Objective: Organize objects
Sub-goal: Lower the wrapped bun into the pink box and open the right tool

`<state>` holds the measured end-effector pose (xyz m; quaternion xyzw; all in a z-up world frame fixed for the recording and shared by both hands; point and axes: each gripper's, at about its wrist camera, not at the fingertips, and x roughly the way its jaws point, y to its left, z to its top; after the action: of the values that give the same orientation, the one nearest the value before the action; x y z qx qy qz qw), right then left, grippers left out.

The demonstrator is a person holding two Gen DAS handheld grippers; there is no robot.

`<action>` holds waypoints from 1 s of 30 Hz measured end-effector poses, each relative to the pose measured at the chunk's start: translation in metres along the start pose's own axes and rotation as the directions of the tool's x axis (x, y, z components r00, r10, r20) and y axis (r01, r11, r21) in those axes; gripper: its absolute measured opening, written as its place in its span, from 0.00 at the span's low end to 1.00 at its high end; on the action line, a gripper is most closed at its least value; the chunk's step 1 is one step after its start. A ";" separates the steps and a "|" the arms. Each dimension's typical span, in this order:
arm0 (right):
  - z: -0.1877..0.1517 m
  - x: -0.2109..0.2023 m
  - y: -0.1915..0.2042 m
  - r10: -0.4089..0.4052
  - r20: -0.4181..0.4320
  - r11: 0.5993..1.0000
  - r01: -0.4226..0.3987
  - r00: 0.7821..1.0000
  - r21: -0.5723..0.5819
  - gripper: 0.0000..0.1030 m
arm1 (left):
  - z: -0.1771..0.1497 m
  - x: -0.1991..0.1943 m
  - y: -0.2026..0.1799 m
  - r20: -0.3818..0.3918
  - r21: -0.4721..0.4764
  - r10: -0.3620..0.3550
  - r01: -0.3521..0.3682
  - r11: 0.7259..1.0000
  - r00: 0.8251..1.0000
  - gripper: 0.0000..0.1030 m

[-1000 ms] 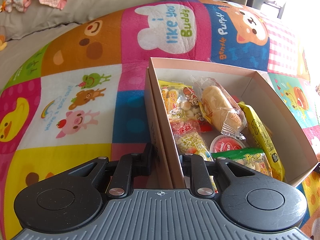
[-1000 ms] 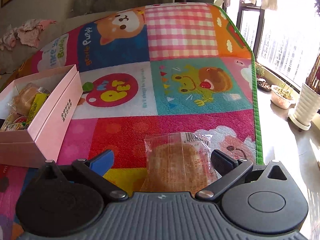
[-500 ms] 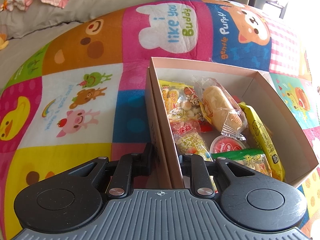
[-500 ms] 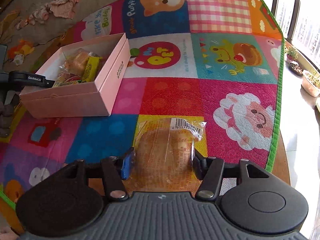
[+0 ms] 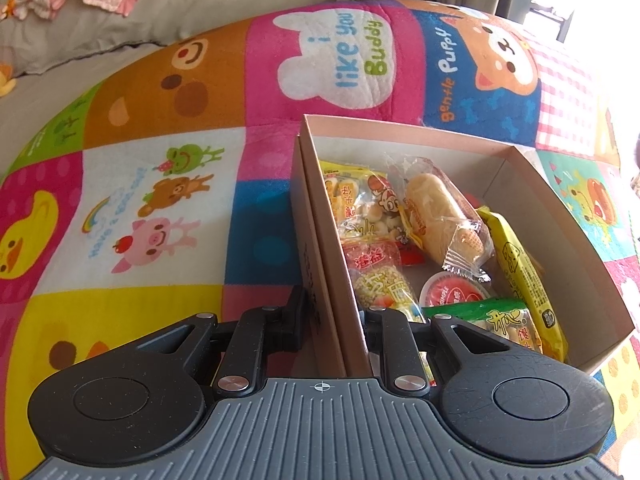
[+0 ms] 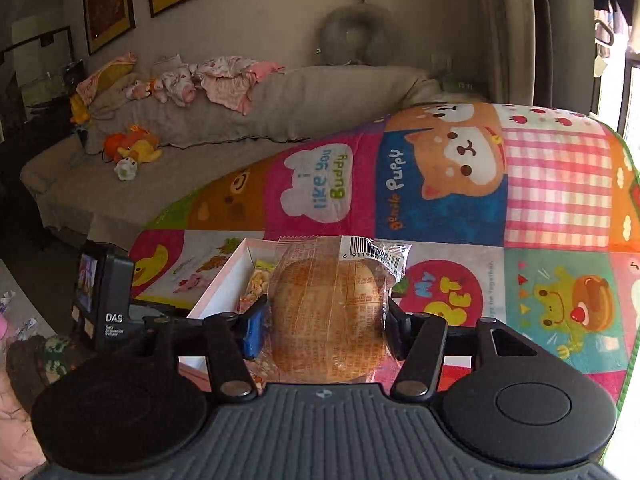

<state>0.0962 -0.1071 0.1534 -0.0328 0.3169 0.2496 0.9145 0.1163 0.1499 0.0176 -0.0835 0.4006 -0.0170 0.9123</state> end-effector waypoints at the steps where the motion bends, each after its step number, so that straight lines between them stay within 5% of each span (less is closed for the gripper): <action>1: 0.003 0.017 0.002 -0.005 -0.003 1.000 0.005 1.000 -0.006 0.55 | 0.000 0.000 0.000 0.001 -0.003 -0.002 0.002 1.000 1.000 0.21; 8: 0.006 0.134 -0.005 -0.069 -0.134 0.992 0.082 0.989 0.096 0.55 | -0.001 -0.001 0.002 0.009 -0.012 -0.012 0.012 1.000 1.000 0.22; 13: 0.002 0.162 -0.011 -0.048 -0.187 0.993 0.067 0.981 0.101 0.60 | -0.003 -0.001 0.003 0.017 -0.006 -0.019 0.019 1.000 1.000 0.23; 17: 0.000 0.139 -0.009 -0.054 -0.133 0.994 0.066 0.990 0.086 0.75 | -0.003 -0.001 0.003 0.018 -0.001 -0.020 0.020 1.000 1.000 0.23; 22: -0.008 0.092 -0.009 -0.094 -0.041 0.995 0.093 0.995 -0.024 0.79 | -0.002 -0.002 0.002 0.018 -0.019 -0.014 0.014 1.000 1.000 0.21; 30: -0.077 0.019 -0.027 0.027 -0.072 0.999 -0.029 0.997 -0.029 0.92 | 0.018 0.016 -0.031 -0.034 -0.042 0.001 -0.002 0.999 0.999 0.20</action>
<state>0.0792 -0.1394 0.0781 -0.0512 0.3459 0.2657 0.8984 0.1413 0.1199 0.0231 -0.1021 0.4162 -0.0093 0.9035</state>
